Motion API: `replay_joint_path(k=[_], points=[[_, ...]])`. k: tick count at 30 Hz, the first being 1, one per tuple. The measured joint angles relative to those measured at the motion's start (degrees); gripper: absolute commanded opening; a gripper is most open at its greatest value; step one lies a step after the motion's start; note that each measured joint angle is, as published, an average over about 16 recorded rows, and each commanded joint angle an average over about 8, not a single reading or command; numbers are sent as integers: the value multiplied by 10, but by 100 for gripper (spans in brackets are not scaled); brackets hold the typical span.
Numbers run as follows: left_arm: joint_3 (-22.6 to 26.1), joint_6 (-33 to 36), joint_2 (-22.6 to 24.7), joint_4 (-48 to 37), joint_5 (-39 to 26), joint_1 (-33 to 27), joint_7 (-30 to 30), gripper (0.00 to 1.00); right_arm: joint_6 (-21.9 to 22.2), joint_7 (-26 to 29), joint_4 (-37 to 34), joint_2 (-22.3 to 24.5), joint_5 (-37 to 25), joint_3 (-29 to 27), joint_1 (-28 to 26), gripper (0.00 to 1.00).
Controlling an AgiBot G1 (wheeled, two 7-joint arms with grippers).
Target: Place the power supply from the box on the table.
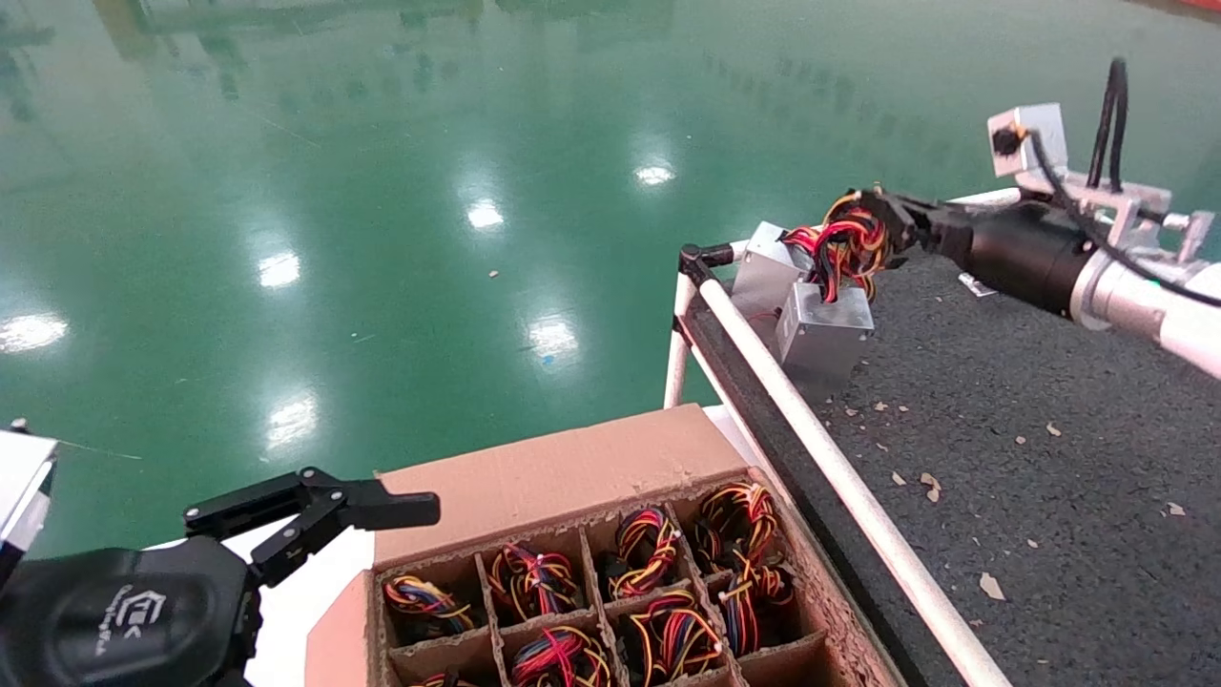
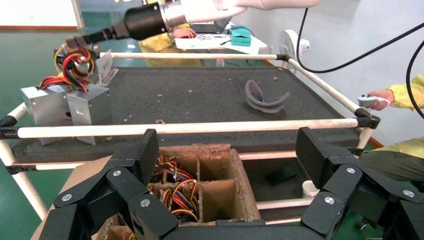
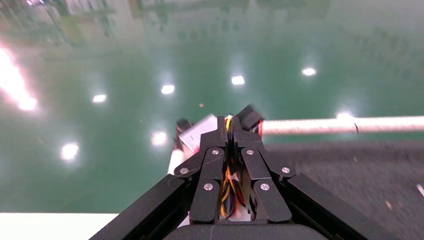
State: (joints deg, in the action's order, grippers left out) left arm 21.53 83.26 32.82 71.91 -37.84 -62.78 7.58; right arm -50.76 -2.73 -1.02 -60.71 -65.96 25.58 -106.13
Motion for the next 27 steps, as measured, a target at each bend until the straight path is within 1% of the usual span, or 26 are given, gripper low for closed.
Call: replay_joint_path(k=[3,4,5,27], points=[[0,0,0,0,0,0,0,100,6,-1,-1,-1,-3,2,3,81],[0,0,0,0,0,0,0,100,8,-1,-1,-1,-4,3,4,93],[0,0,0,0,0,0,0,100,9,-1,-1,-1,-4,3,4,99],[0,0,0,0,0,0,0,100,8,-1,1,-2,-4,2,1,100]])
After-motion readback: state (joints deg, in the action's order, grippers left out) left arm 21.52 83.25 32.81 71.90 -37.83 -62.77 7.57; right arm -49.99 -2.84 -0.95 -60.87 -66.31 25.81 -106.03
